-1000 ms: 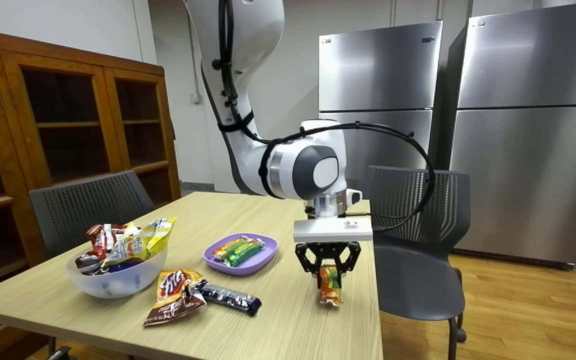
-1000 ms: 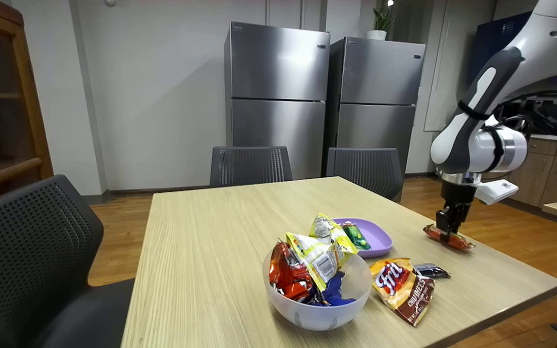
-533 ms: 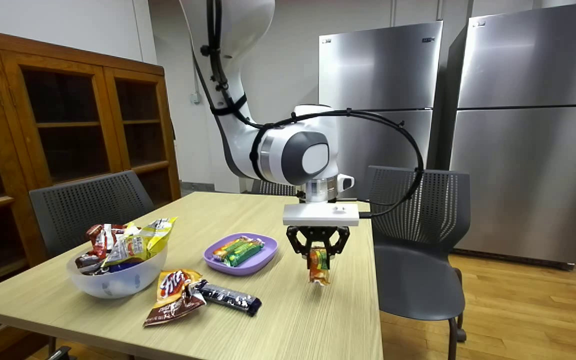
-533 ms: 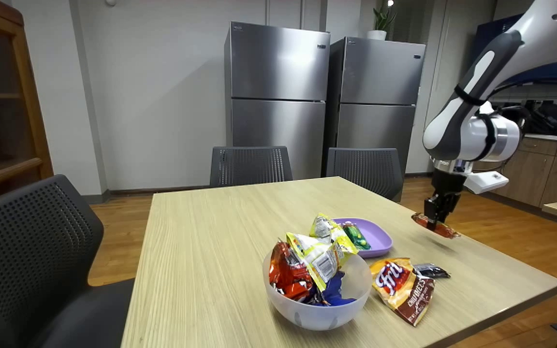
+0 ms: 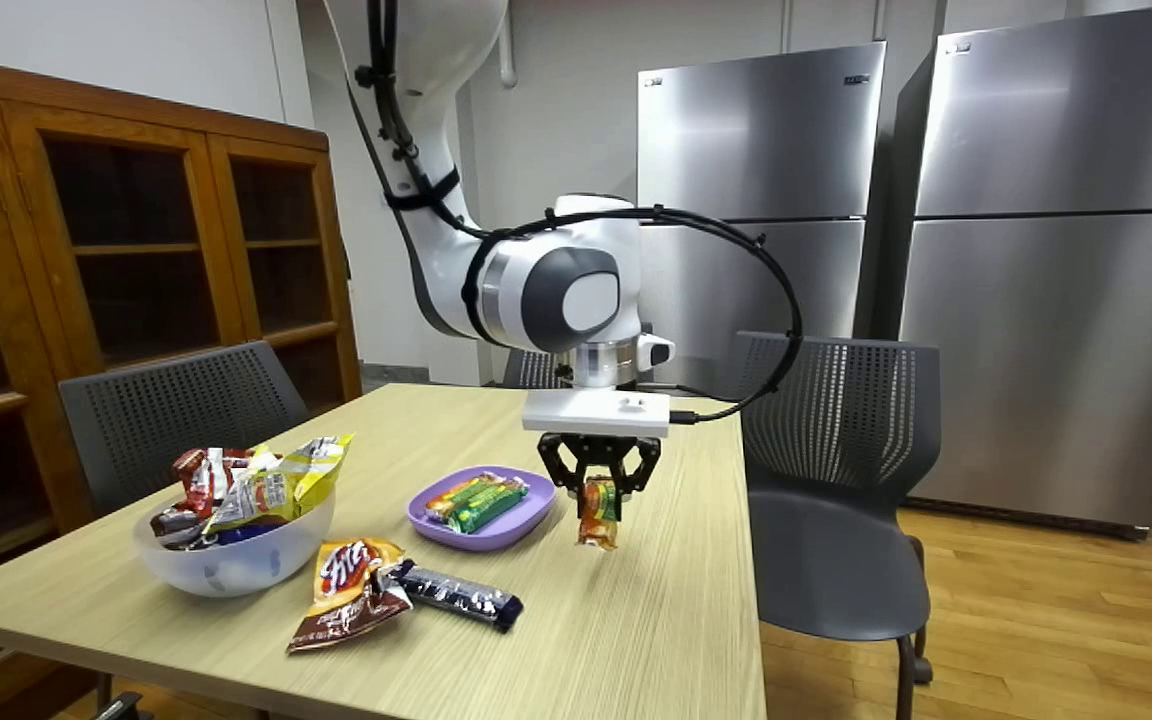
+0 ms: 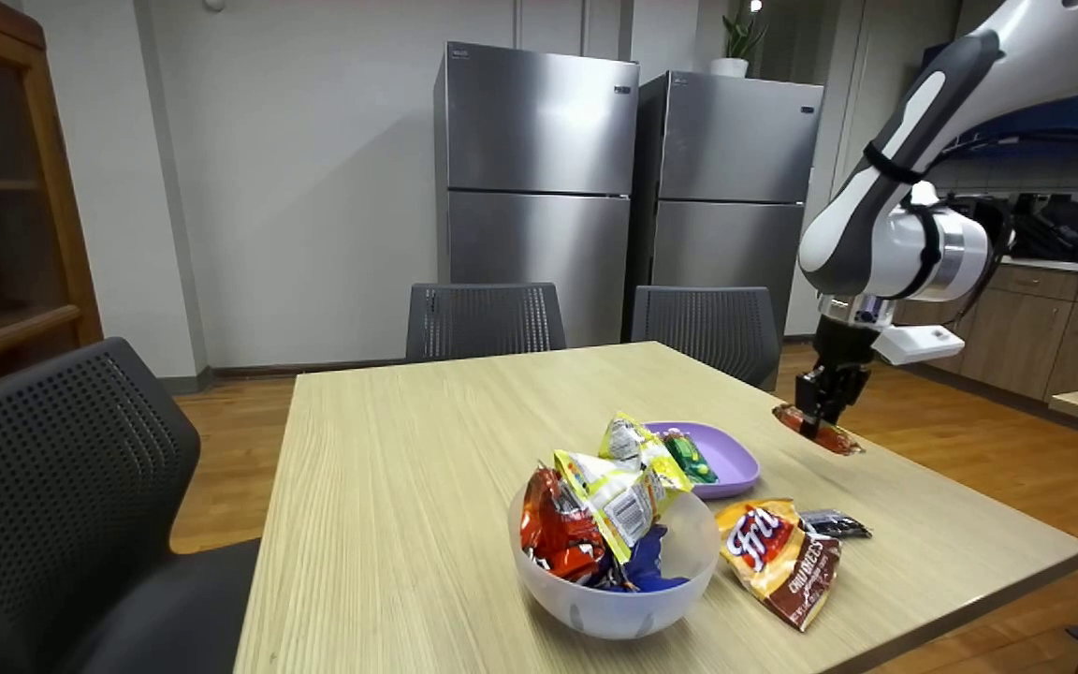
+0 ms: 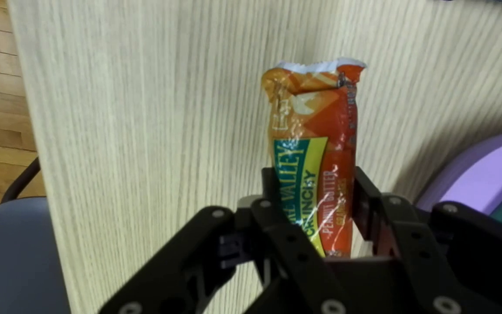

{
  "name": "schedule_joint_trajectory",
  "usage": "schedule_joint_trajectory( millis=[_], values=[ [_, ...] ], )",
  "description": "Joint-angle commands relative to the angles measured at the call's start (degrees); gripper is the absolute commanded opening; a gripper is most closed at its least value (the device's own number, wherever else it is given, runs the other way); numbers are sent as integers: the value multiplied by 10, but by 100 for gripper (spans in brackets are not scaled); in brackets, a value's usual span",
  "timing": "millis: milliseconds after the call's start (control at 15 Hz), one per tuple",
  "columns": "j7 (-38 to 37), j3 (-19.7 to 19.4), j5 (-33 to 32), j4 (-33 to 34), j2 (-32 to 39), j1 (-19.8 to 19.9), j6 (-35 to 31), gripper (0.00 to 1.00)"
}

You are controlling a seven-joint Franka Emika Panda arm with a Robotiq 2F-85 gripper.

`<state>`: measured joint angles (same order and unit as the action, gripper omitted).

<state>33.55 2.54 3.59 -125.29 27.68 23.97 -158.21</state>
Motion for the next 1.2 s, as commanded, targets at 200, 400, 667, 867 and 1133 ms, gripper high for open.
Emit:
schedule_joint_trajectory(
  millis=[200, 400, 667, 867, 1133],
  values=[
    [-68, 9, 18, -29, -41, -41, 26, 17],
    [-99, 15, 31, -17, -35, -61, 48, 17],
    [-135, 21, 57, -1, -24, -82, 69, 17],
    [-159, 22, 78, 14, -18, -93, 82, 17],
    [-200, 14, 95, 37, -4, -110, 91, 17]
  ],
)
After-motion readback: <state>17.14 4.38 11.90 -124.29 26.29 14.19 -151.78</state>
